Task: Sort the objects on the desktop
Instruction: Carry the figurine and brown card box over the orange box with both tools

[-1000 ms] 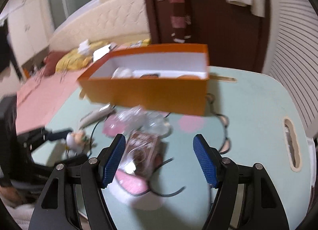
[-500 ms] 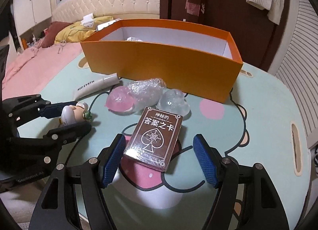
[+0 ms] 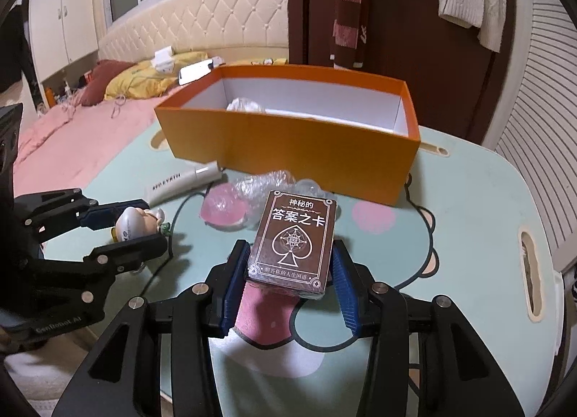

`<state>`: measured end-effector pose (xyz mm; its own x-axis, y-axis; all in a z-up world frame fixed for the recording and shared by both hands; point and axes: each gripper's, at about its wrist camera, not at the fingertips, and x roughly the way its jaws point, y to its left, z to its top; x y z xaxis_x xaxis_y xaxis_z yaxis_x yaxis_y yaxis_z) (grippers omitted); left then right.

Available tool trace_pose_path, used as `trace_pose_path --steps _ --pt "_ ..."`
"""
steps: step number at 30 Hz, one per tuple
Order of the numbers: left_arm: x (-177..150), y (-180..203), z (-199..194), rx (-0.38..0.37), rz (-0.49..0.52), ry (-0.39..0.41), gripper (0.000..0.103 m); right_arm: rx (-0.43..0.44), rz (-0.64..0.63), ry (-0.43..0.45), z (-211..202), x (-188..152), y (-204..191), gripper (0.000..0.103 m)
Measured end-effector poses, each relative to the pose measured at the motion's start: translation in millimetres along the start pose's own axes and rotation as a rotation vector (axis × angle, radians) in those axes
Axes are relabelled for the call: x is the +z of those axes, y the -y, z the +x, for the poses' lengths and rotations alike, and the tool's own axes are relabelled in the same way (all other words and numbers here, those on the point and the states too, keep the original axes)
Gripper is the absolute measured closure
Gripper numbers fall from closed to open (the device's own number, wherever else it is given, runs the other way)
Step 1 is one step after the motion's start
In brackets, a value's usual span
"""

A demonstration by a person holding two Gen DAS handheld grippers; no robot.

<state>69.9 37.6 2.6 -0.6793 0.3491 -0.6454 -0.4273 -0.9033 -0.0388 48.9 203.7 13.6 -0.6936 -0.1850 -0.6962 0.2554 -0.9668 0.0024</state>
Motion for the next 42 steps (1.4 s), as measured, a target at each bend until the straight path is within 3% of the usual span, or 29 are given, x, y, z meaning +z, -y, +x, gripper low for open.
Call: trace_pose_path --steps 11,22,29,34,38,42 --pt "42.4 -8.7 -9.7 -0.011 -0.001 0.064 0.068 0.059 0.087 0.061 -16.5 29.6 16.3 0.056" --pt "108.7 -28.7 19.0 0.018 -0.036 0.127 0.068 0.024 0.114 0.120 -2.2 87.8 35.5 0.056" --pt "128.5 -41.0 63.8 0.027 -0.092 0.078 0.068 0.007 0.141 0.094 31.3 113.7 40.4 0.056" --pt "117.3 -48.8 99.4 0.025 -0.134 -0.035 0.069 -0.010 0.152 0.052 58.2 115.4 40.7 0.056" --pt "113.3 -47.7 104.6 0.011 -0.147 -0.035 0.068 -0.075 0.117 0.036 71.3 110.2 38.6 0.056" --pt "113.6 -47.6 105.5 0.007 -0.147 -0.033 0.068 -0.078 0.110 0.038 72.4 108.2 40.5 0.056"
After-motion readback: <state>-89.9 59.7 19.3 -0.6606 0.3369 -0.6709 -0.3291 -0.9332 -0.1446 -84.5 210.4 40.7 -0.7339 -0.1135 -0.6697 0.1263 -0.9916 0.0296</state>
